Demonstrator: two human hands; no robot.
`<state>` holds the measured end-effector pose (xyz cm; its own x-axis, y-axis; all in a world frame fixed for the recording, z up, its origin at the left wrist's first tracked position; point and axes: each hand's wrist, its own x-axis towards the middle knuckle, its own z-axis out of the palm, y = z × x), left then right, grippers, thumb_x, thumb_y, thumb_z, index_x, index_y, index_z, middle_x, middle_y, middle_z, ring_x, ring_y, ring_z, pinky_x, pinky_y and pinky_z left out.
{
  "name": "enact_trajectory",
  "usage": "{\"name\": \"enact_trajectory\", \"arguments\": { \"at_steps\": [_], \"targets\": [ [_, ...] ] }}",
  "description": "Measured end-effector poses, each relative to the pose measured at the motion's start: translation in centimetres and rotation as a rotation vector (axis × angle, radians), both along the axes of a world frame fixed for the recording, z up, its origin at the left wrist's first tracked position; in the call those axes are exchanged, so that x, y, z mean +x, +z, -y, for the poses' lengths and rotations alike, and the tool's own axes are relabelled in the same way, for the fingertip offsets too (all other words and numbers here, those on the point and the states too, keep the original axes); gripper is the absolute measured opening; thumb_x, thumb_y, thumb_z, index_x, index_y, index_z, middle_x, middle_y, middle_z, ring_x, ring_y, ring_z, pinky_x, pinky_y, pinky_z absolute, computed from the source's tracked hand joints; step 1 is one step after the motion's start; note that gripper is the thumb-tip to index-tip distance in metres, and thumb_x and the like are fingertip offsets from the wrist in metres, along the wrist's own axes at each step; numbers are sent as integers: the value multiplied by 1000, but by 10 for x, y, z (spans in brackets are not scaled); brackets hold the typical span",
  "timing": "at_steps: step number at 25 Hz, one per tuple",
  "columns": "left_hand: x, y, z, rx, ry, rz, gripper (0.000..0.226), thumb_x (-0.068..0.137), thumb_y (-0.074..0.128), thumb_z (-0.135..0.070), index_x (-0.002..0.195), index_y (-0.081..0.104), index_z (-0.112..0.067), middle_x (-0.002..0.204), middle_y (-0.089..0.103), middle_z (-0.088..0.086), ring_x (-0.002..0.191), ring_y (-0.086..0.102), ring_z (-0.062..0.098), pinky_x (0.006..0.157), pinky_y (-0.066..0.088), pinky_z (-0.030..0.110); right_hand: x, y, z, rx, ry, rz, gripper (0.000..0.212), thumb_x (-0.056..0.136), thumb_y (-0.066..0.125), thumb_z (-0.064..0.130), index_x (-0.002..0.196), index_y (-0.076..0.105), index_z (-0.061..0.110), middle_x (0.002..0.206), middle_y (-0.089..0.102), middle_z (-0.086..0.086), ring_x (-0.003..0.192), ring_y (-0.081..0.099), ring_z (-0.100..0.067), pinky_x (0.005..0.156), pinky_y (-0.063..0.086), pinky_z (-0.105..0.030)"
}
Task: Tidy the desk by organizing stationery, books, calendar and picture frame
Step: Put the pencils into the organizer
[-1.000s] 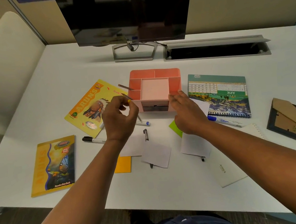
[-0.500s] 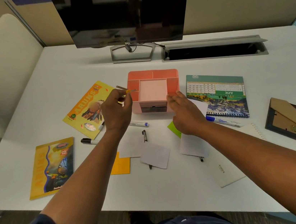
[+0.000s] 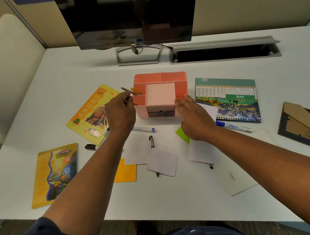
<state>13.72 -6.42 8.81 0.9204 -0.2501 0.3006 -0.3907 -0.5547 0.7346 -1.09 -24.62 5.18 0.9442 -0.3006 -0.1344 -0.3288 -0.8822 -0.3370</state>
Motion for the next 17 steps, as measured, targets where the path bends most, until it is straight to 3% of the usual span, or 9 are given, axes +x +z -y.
{"name": "enact_trajectory", "arguments": {
  "at_steps": [4,7,10,13,17],
  "targets": [
    [-15,-20,-10,135,-105,35,19,96,62,-14,108,76,-10,99,76,8,84,67,25,73,46,27,0,-1,0,5,-6,0,74,94,46,7,159,12,17,168,8,-3,154,-2,-20,125,12,-40],
    [-28,-38,-15,372,-254,-144,15,94,66,-21,100,76,-11,96,75,8,83,67,24,71,42,26,0,0,0,7,-4,6,74,94,44,6,159,12,17,168,8,-3,154,-2,-20,125,12,-40],
    [-42,-53,-16,607,-249,-342,25,91,70,-38,93,69,-14,85,68,2,77,62,20,65,43,28,0,0,0,1,-3,8,74,94,45,5,159,12,16,168,8,-3,154,-2,-20,125,12,-40],
    [-48,-63,-14,660,-196,-403,33,85,75,-44,85,63,-12,73,63,1,70,60,20,55,37,27,0,-2,0,-5,1,8,74,94,46,6,159,13,15,168,10,-3,154,-1,-21,125,12,-40],
    [-47,-63,-5,639,-166,-439,19,82,72,-28,86,66,-10,74,65,7,69,58,21,51,32,25,1,-3,0,-17,-6,3,74,93,47,7,159,13,15,167,10,-4,155,-1,-22,125,13,-41]
  ]
}}
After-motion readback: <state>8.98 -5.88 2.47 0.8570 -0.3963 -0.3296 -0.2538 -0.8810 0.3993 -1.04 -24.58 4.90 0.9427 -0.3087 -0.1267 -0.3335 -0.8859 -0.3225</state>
